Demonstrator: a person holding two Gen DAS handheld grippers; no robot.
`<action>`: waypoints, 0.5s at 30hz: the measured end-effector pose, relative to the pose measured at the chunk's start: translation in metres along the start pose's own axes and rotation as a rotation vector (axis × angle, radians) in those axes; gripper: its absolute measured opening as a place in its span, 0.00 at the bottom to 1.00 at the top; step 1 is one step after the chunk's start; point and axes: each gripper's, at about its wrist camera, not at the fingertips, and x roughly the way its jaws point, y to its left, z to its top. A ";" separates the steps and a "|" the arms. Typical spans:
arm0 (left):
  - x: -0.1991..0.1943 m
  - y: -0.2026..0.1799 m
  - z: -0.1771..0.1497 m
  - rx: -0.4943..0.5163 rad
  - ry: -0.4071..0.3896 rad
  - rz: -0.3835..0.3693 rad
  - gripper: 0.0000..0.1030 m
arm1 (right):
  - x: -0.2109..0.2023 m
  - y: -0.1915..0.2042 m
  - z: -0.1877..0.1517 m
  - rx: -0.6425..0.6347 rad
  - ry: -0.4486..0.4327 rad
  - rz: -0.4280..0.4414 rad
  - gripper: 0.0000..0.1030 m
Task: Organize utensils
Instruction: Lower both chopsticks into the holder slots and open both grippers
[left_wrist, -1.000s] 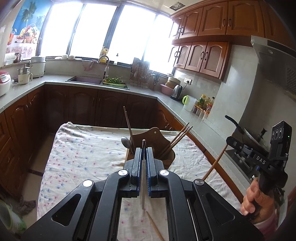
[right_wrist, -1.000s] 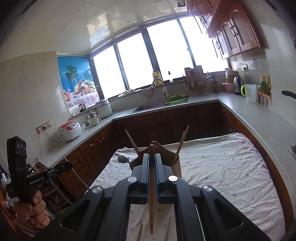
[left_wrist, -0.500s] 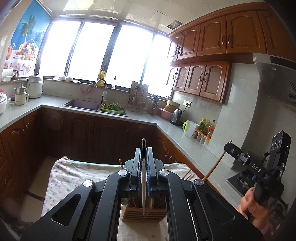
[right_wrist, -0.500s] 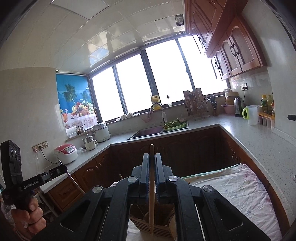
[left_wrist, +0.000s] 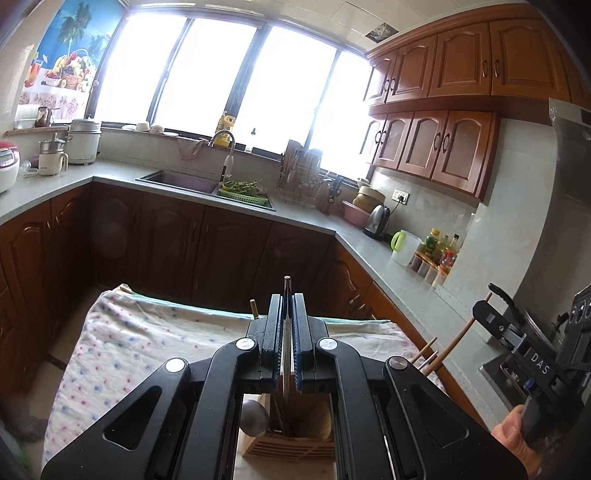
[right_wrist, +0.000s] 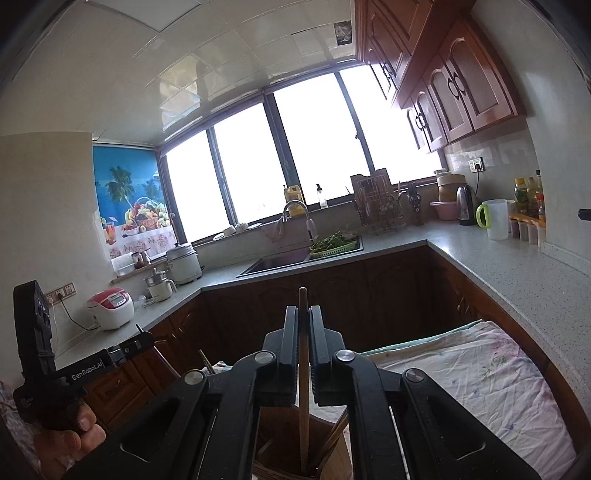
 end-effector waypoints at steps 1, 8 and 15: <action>0.004 0.000 -0.003 -0.004 0.005 -0.001 0.04 | 0.001 -0.001 -0.004 0.006 0.003 -0.002 0.05; 0.020 0.007 -0.025 -0.013 0.061 0.006 0.04 | 0.012 -0.010 -0.030 0.038 0.056 -0.019 0.05; 0.030 0.018 -0.043 -0.024 0.116 0.019 0.05 | 0.018 -0.019 -0.041 0.056 0.096 -0.036 0.05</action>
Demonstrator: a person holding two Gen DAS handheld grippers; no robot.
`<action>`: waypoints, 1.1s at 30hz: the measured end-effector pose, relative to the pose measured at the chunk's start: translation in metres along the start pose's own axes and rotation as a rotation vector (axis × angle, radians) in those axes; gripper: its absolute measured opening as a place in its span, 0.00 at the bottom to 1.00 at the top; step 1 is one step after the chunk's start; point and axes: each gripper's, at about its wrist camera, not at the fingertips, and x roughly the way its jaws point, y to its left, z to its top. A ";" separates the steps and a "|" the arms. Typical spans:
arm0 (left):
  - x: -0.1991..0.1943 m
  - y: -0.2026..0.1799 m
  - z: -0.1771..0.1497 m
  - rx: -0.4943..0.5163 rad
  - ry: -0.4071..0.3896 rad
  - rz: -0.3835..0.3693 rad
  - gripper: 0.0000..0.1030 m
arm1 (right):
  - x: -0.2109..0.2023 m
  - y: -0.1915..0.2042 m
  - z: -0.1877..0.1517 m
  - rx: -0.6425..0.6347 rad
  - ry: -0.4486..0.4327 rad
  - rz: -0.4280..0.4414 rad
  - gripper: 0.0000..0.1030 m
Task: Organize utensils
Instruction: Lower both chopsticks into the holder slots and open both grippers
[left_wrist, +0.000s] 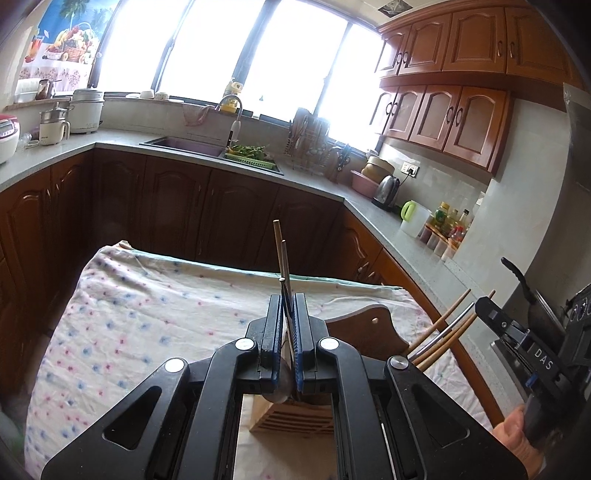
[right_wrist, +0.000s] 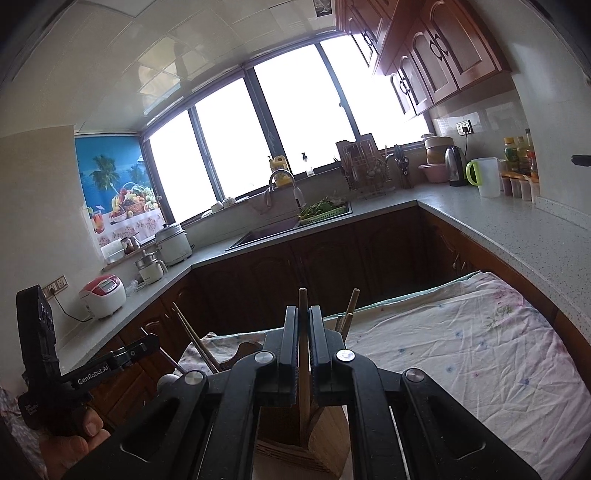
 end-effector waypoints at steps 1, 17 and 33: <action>0.000 0.002 -0.001 -0.006 -0.003 -0.007 0.05 | 0.001 -0.002 -0.001 0.005 0.010 -0.001 0.05; 0.000 0.003 0.001 -0.007 0.010 -0.011 0.05 | 0.005 -0.011 -0.005 0.031 0.043 -0.006 0.05; 0.002 0.008 0.001 -0.021 0.022 -0.011 0.05 | 0.008 -0.015 -0.007 0.053 0.070 0.006 0.10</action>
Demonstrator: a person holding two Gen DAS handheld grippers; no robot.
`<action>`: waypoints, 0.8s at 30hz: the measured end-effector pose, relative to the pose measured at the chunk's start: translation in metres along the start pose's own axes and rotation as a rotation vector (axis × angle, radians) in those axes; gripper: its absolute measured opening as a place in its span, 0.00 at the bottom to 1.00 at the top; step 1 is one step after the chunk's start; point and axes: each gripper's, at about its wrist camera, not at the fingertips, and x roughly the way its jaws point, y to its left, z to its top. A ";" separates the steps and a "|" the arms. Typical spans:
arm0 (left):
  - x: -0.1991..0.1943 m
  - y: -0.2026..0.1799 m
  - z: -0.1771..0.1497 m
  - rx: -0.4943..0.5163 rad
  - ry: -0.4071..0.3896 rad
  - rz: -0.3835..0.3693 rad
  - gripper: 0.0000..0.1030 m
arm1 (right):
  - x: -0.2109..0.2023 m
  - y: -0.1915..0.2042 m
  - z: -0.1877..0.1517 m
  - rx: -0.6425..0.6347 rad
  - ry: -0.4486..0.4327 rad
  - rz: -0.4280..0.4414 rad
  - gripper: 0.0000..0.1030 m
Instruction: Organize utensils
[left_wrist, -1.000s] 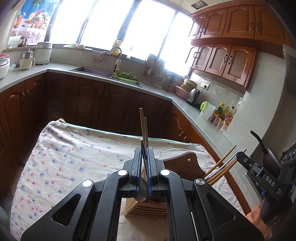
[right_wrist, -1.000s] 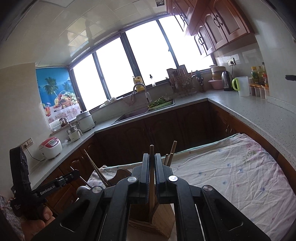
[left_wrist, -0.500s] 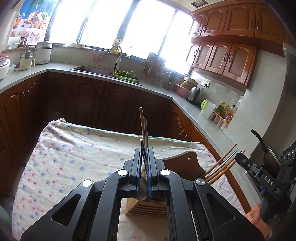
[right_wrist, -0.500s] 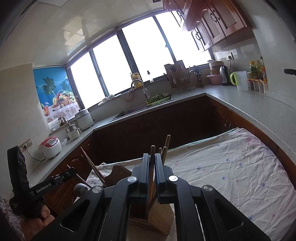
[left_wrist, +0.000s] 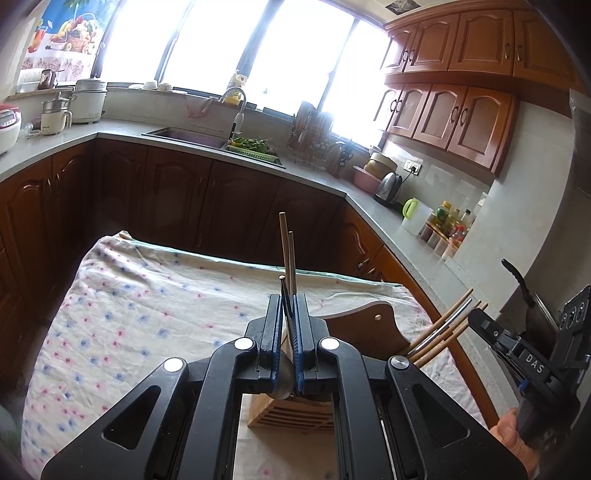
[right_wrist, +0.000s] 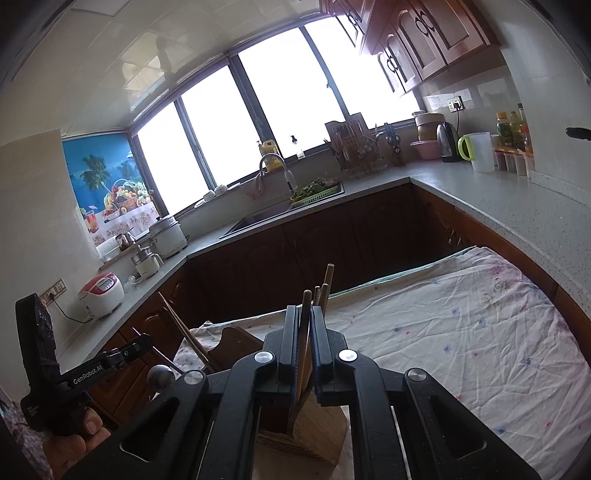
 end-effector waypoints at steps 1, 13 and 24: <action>0.000 0.000 0.000 0.000 0.001 -0.001 0.05 | 0.000 0.000 0.000 0.003 0.000 0.005 0.10; -0.010 0.002 -0.004 -0.023 -0.013 0.045 0.59 | -0.009 0.001 -0.001 0.014 -0.017 0.028 0.53; -0.039 0.010 -0.020 -0.064 -0.008 0.075 0.87 | -0.031 0.001 -0.012 0.016 -0.022 0.038 0.81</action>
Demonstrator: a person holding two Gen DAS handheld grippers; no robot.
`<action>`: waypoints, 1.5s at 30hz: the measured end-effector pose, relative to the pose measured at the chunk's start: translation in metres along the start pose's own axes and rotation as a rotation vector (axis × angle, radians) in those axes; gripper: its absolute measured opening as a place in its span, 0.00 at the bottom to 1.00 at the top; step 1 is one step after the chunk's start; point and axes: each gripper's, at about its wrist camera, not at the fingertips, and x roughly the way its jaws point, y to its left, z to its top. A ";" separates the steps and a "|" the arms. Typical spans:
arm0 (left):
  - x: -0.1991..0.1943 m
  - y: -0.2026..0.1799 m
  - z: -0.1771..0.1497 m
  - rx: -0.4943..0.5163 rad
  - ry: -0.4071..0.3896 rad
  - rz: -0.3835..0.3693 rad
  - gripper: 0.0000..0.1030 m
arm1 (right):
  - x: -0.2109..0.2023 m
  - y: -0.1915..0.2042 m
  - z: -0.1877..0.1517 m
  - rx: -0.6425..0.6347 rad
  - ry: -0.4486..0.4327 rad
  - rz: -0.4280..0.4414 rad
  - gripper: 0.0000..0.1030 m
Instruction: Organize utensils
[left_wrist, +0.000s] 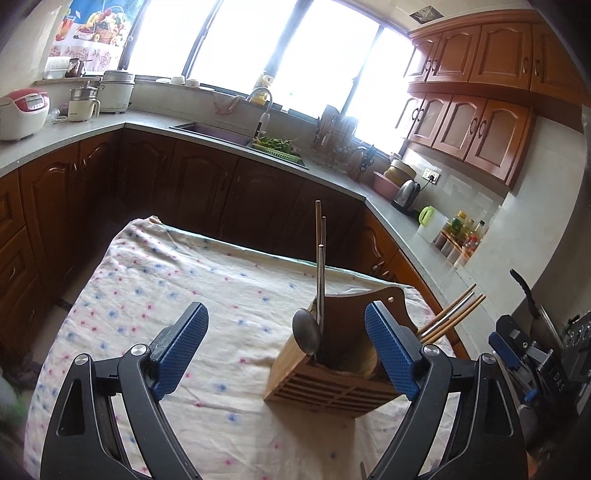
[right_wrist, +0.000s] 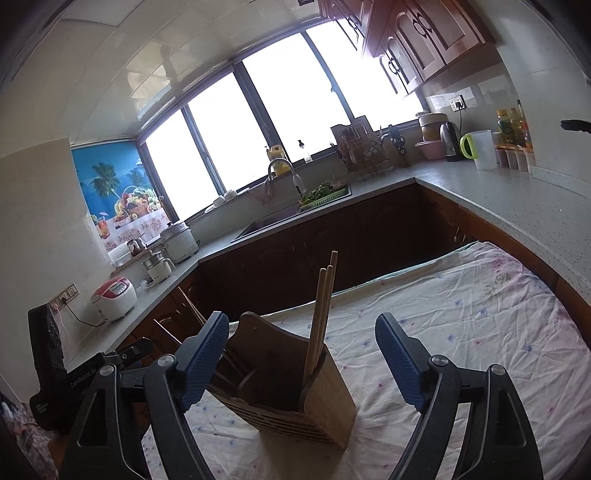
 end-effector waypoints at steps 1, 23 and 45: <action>-0.005 0.000 -0.002 0.003 -0.002 0.003 0.87 | -0.003 0.001 -0.001 -0.003 -0.001 0.000 0.82; -0.128 -0.011 -0.101 0.020 0.019 0.013 0.91 | -0.114 0.034 -0.074 -0.094 0.024 0.049 0.95; -0.207 -0.028 -0.198 0.182 -0.196 0.194 1.00 | -0.203 0.051 -0.164 -0.317 -0.167 -0.070 1.00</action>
